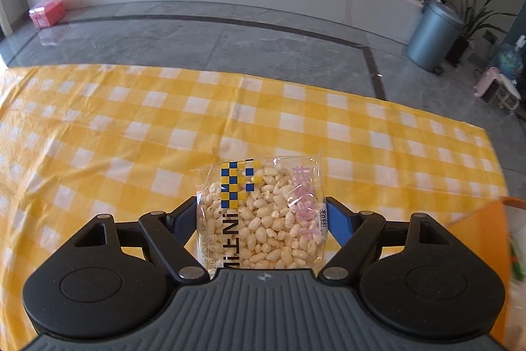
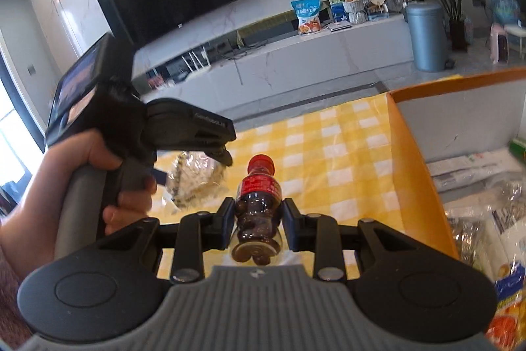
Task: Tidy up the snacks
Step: 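Carry the bottle and puff bag over the box with both tools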
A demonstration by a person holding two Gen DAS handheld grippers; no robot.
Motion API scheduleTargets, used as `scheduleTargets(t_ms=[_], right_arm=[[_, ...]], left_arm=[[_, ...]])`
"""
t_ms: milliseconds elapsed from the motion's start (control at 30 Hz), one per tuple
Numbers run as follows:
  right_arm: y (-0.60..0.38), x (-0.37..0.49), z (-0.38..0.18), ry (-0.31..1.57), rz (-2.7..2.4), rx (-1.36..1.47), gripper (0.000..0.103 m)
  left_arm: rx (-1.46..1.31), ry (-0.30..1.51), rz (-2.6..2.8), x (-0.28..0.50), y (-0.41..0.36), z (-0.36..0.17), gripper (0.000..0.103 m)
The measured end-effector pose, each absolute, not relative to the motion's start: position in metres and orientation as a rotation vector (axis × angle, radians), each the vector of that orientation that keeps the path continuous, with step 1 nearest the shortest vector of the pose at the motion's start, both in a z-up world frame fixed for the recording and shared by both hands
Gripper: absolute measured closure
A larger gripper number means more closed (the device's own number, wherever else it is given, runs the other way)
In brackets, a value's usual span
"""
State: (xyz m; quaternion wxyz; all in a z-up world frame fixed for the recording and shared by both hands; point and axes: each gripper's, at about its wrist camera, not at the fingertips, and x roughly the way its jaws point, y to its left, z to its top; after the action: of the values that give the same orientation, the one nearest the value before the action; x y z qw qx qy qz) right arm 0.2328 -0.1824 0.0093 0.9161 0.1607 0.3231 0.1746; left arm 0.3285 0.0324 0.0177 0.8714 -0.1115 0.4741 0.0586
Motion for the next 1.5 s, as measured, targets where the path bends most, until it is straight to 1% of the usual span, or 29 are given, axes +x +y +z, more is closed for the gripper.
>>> scheduleTargets(t_ms=[133,267,367,467,567,733,967,1067,1267,1400,1500], right_arm=[[-0.193,0.223,0.024,0.666,0.451,0.432,0.073],[-0.207,0.203,0.053,0.607,0.428,0.41,0.073],[-0.231,0.186,0.07,0.574,0.386,0.422,0.073],[-0.261,0.171,0.074,0.582,0.339,0.458,0.073],[-0.294,0.161,0.078,0.571,0.268,0.475,0.073],[-0.347,0.16,0.085,0.541,0.083,0.458,0.073],[-0.381,0.208,0.052,0.667,0.004,0.451,0.073],[-0.388,0.226,0.045,0.684,0.031,0.451,0.073],[-0.378,0.269,0.03,0.77,0.034,0.181,0.073],[-0.372,0.295,0.019,0.81,0.045,0.071,0.073],[-0.367,0.315,-0.001,0.864,0.015,0.039,0.073]], left_arm=[[-0.249,0.936,0.074,0.301,0.025,0.044,0.011],[-0.255,0.874,0.026,0.274,0.018,0.07,0.011],[-0.298,0.804,0.0,0.253,0.012,0.089,0.011],[-0.348,0.749,-0.073,0.233,0.003,0.104,0.011],[-0.381,0.735,-0.152,0.22,-0.009,0.111,0.011],[-0.498,0.717,-0.335,0.212,-0.02,0.103,0.011],[-0.562,0.731,-0.39,0.227,-0.036,0.067,0.011],[-0.518,0.692,-0.421,0.225,-0.047,0.059,0.011],[-0.496,0.672,-0.37,0.223,-0.064,0.042,0.011],[-0.497,0.707,-0.354,0.225,-0.064,0.027,0.011],[-0.51,0.702,-0.341,0.223,-0.055,0.024,0.011]])
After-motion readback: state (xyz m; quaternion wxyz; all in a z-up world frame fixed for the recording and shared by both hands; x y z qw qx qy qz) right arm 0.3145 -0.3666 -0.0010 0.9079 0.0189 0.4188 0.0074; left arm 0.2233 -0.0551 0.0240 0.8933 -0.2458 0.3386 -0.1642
